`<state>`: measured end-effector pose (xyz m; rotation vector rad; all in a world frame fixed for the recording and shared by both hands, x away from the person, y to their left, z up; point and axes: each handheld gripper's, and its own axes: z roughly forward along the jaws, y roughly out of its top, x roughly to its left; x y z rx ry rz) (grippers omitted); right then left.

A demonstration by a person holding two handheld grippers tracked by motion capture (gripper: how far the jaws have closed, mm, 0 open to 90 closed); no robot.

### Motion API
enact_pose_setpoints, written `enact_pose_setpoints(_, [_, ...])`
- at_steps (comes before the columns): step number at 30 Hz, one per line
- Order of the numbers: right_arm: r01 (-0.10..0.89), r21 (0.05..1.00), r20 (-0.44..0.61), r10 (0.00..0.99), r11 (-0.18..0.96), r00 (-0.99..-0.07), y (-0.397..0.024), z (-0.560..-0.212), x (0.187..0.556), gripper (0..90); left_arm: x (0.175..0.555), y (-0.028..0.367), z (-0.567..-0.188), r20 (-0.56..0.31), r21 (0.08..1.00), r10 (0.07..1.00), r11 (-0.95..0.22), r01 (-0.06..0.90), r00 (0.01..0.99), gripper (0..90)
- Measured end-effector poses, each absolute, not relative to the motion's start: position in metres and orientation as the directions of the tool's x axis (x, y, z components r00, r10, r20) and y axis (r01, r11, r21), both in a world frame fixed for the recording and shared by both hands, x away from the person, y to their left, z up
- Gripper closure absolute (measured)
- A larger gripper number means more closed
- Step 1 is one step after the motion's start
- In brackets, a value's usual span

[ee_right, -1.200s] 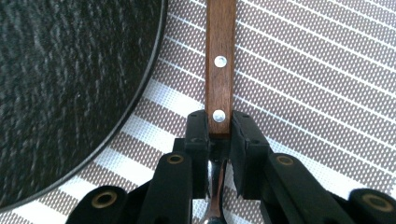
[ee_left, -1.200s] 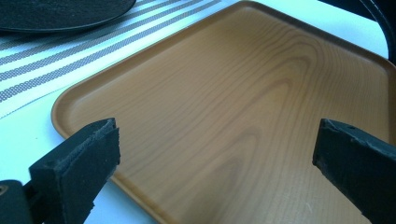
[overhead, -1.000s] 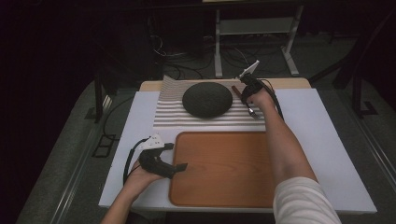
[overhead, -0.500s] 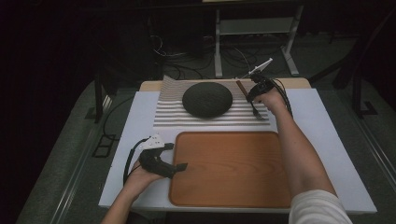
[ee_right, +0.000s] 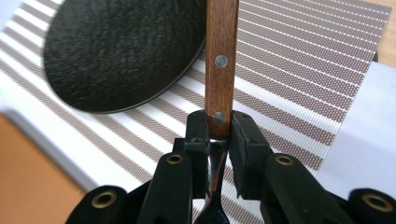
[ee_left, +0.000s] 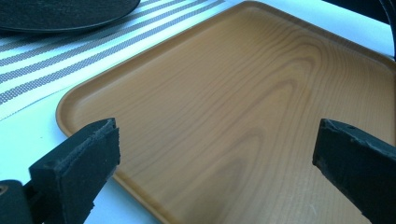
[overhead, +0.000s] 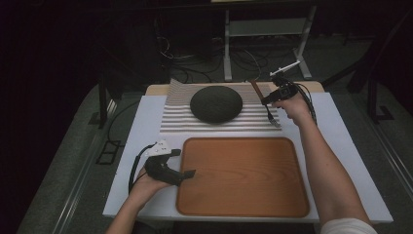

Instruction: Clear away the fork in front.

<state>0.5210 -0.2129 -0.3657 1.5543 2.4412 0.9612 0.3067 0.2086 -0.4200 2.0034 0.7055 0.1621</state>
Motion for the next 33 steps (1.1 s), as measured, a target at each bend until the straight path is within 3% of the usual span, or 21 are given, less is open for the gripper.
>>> enact_pose_setpoints(17, [0.647, 0.711, 0.264, 0.749, 0.274, -0.607, -0.226, -0.345, 0.446, 77.0, 0.306, 0.210, -0.419, -0.154, 0.847, 0.550, -0.355, 0.397, 0.821, 0.5])
enact_pose_setpoints(33, [0.537, 0.782, 0.222, 0.664, 0.316, -0.714, -0.221, -0.353, 0.385, 76.9, 0.307, 0.210, -0.422, -0.138, 0.849, 0.584, -0.346, 0.399, 0.800, 0.5])
